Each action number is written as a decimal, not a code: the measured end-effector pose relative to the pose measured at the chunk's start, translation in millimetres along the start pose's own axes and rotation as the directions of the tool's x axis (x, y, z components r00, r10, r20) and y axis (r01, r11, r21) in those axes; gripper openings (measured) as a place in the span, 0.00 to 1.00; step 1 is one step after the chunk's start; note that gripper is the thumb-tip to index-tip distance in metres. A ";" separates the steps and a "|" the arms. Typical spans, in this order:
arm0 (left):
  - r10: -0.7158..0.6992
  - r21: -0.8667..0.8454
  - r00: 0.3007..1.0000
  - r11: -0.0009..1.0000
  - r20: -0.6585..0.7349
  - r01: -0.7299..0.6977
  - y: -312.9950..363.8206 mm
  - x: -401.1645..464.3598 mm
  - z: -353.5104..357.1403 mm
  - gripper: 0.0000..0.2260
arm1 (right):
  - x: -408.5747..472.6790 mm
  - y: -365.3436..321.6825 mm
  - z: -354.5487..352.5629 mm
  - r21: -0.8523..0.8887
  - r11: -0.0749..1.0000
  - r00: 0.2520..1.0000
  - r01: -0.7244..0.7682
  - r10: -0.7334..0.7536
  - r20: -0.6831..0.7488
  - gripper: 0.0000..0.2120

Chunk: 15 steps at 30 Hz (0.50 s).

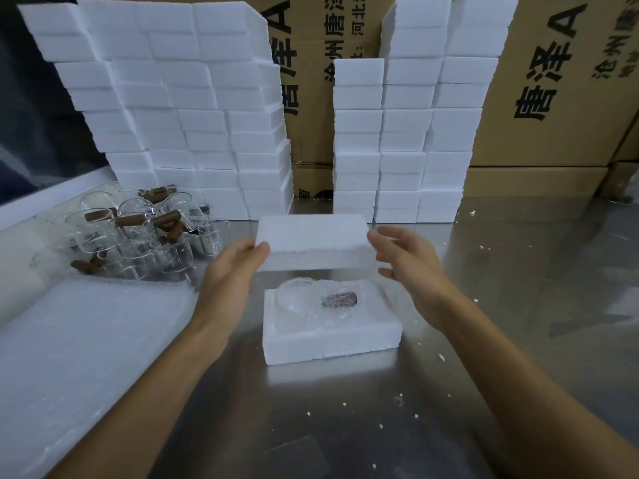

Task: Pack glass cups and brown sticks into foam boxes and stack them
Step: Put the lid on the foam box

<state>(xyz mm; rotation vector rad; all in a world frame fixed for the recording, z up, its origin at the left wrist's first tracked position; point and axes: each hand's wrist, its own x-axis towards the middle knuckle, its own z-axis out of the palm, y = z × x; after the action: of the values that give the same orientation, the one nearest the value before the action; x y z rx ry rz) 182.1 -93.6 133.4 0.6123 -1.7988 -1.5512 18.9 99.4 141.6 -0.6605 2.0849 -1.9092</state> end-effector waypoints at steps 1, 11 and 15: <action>0.029 -0.043 0.999 0.999 -0.033 -0.030 5.8 0.1 -0.5 0.07 | 0.2 -6.1 -1.2 0.040 0.999 0.999 0.012 -0.011 -0.031 0.22; 0.107 -0.188 0.989 0.974 -0.101 -0.125 14.0 -16.5 13.0 0.05 | -10.5 -23.4 -10.1 -0.155 0.986 0.976 -0.062 0.093 0.195 0.18; 0.179 -0.130 0.981 0.974 -0.078 -0.188 6.1 -22.4 17.1 0.08 | -10.8 -20.6 -15.7 -0.251 0.966 0.963 -0.064 0.126 0.240 0.17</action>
<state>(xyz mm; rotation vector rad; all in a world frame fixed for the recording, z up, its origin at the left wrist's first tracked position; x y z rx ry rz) 184.7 -64.9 134.1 0.4149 -1.6353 -1.4958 24.4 117.4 162.4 -0.7927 2.1546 -1.4464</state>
